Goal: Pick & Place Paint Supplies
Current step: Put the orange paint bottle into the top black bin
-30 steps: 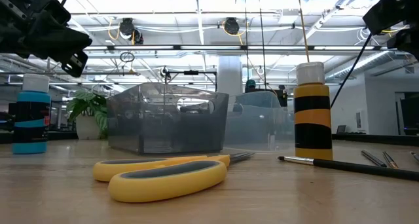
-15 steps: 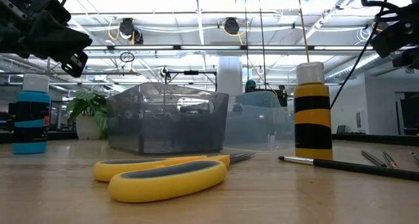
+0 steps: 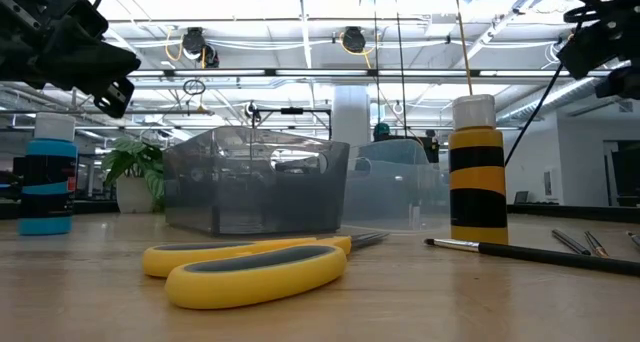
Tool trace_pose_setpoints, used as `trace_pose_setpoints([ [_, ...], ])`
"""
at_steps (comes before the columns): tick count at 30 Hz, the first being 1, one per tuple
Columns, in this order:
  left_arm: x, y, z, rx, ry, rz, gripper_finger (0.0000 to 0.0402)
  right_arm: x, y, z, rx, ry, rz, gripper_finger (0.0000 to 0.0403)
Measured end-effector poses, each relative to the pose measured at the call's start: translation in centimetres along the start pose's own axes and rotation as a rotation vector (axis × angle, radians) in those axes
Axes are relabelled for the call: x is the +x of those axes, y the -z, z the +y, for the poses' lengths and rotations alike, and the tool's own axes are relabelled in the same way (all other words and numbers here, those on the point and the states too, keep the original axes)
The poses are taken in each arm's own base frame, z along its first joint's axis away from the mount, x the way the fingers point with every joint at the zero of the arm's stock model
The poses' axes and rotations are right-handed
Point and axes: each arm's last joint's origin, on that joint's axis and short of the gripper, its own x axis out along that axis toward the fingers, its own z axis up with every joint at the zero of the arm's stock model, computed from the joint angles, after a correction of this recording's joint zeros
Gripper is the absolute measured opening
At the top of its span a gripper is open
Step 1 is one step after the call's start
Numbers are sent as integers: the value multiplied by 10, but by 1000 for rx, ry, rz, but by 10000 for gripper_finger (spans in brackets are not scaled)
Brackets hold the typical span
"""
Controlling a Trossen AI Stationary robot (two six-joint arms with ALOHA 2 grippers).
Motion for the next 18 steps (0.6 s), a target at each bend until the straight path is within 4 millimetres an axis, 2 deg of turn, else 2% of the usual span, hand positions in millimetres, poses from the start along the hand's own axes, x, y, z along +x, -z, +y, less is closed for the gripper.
trace_pose_setpoints([
  [18,0,0,0,0,0,0,47,-1,-1,-2,-51,53,-61,167],
])
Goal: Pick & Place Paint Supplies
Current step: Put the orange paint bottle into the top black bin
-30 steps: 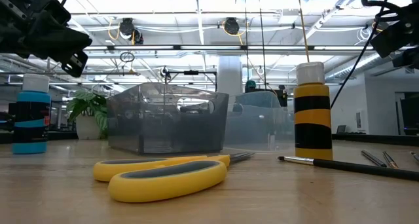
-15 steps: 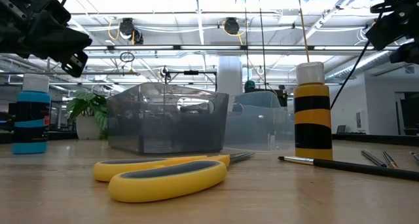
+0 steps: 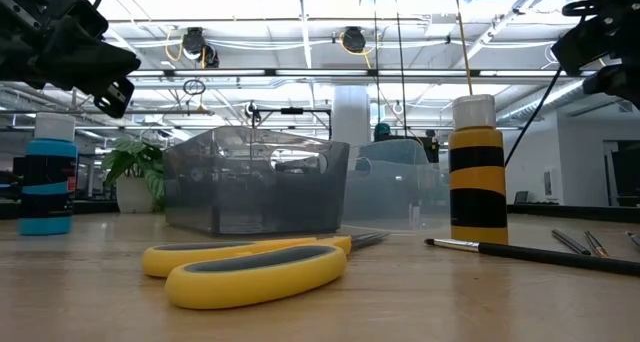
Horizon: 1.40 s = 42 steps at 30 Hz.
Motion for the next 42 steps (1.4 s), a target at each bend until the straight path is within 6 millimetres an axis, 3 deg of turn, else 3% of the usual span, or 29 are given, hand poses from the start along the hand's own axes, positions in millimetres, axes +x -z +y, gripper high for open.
trace_pose_setpoints([
  [10,0,0,0,0,0,0,47,0,0,0,-39,4,-5,106],
  [17,0,0,0,0,0,0,47,-4,-1,-4,-60,16,-30,106],
  [26,0,0,0,0,0,0,47,-45,1,-9,-74,-16,-244,106],
  [31,0,0,0,0,0,0,47,-59,-1,-12,-117,-40,-416,106],
  [37,0,0,0,0,0,0,47,-69,-24,-22,-96,-87,-568,106],
  [42,0,0,0,0,0,0,47,-85,-58,-37,-156,-95,-633,106],
])
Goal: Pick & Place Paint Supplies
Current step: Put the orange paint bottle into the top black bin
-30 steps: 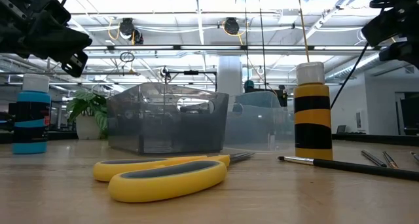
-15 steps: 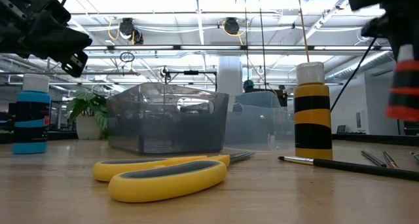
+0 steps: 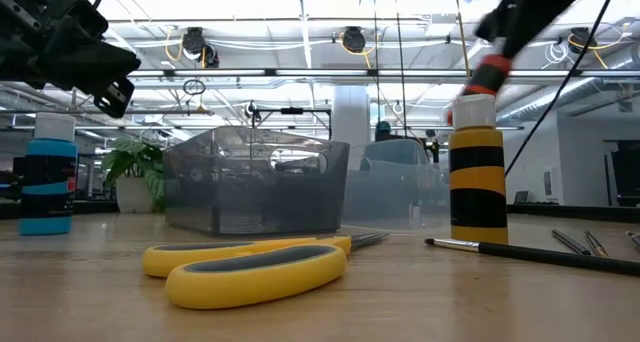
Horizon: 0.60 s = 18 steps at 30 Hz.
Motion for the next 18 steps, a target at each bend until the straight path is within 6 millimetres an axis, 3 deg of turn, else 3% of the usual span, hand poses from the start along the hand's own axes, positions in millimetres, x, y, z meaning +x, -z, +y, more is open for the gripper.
trace_pose_setpoints([
  [11,0,0,0,0,0,0,47,15,-103,-78,-48,50,7,107],
  [18,0,0,0,0,0,0,47,44,-136,-138,-3,106,173,107],
])
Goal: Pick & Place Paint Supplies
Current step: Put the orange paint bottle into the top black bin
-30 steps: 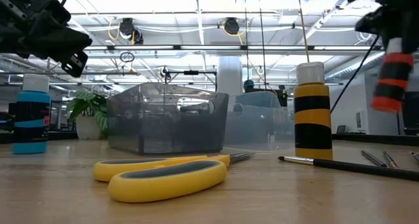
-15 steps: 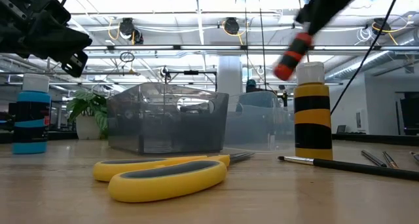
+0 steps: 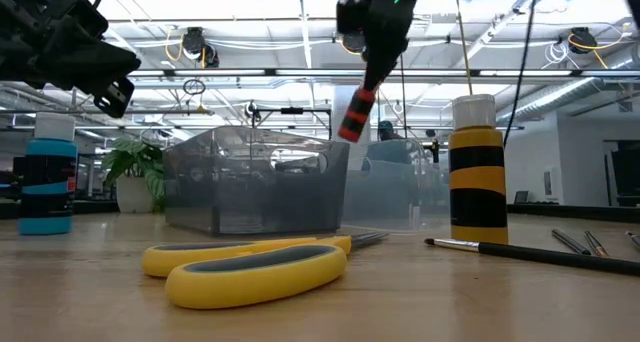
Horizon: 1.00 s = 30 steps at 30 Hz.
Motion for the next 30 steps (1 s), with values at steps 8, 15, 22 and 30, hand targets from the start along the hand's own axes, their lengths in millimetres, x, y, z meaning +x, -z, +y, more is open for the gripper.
trace_pose_setpoints([
  [8,0,0,0,0,0,0,47,43,-7,-55,88,15,122,107],
  [15,0,0,0,0,0,0,47,66,3,-77,150,0,221,107],
  [22,0,0,0,0,0,0,47,82,6,-76,146,-24,211,107],
  [30,0,0,0,0,0,0,47,98,19,-73,156,-42,276,107],
])
